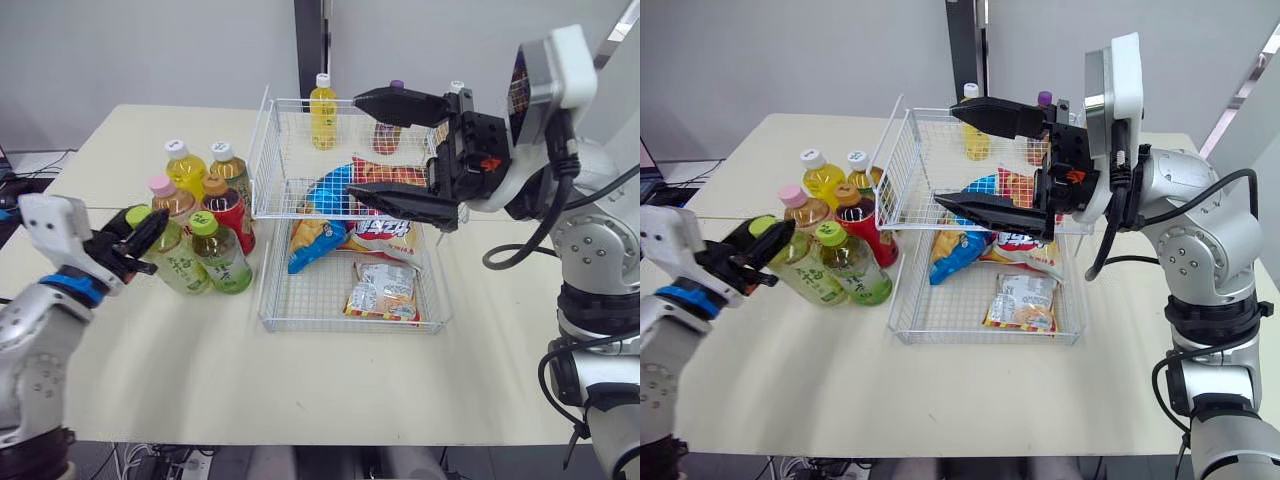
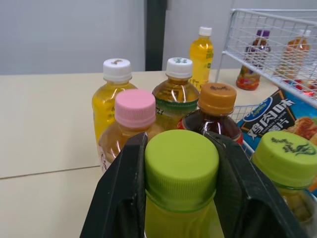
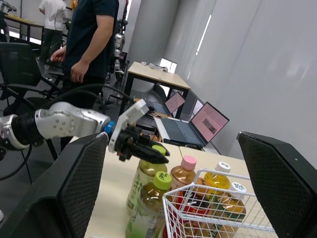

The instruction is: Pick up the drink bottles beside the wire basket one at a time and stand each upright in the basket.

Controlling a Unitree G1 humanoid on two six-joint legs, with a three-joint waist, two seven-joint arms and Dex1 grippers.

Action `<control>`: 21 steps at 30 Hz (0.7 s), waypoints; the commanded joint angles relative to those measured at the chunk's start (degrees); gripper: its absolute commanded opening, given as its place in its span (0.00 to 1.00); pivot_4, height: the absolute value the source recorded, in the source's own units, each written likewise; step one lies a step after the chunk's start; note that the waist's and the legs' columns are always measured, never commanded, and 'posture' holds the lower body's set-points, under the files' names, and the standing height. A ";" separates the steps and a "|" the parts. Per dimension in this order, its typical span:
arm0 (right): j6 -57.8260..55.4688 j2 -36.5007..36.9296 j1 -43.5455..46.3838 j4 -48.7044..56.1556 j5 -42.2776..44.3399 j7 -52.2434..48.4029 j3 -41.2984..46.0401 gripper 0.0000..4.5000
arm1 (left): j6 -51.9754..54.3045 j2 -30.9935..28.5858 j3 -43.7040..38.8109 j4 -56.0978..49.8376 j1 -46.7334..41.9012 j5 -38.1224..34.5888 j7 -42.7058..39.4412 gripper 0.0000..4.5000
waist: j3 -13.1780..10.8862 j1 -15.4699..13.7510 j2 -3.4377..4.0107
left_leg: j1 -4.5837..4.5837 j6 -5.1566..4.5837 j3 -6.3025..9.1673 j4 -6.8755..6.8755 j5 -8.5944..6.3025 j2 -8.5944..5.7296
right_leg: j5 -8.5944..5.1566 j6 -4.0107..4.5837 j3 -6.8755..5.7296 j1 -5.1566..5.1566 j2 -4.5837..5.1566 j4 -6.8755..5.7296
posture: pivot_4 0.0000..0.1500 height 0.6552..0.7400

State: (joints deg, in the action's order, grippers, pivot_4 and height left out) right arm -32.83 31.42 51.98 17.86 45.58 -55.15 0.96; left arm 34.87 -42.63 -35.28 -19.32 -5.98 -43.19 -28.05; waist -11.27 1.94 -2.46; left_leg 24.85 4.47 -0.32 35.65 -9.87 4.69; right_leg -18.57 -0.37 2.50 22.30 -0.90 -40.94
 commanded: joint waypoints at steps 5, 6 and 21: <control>2.57 -0.75 1.17 -1.28 -1.61 -0.81 0.81 1.00 | 8.95 -18.40 -14.64 5.80 -3.59 -11.16 -13.61 0.30 | -0.05 0.00 0.00 | -0.02 0.00 -0.04 -0.15 0.00 -0.05 | -0.02 -0.01 -0.01 0.03 0.04 0.07 | 1.00 1.00; 2.48 -0.85 1.21 -1.40 -1.63 -0.63 0.95 1.00 | 10.78 -21.33 -15.20 7.51 -5.35 -12.64 -14.97 0.30 | -0.06 -0.01 0.01 | -0.01 0.00 -0.03 -0.18 0.00 -0.02 | -0.02 -0.01 -0.04 0.03 0.04 0.13 | 1.00 1.00; 0.90 3.44 -2.73 3.73 -3.26 6.96 5.74 1.00 | 12.10 -22.36 15.88 25.63 -59.26 -14.69 -17.76 0.30 | -0.18 -0.80 -0.14 | 0.05 0.01 0.04 -0.41 0.01 -0.13 | -0.05 -0.05 -0.15 0.04 -0.01 0.21 | 1.00 1.00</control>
State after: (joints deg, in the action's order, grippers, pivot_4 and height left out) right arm -31.92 34.09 49.14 18.87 41.85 -49.57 4.57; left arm 49.09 -65.63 -21.33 6.12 -61.08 -58.96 -46.46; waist -11.44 1.14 -2.60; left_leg 24.92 4.48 -0.29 35.25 -9.85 4.57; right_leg -18.61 -0.41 2.34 22.34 -0.92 -40.72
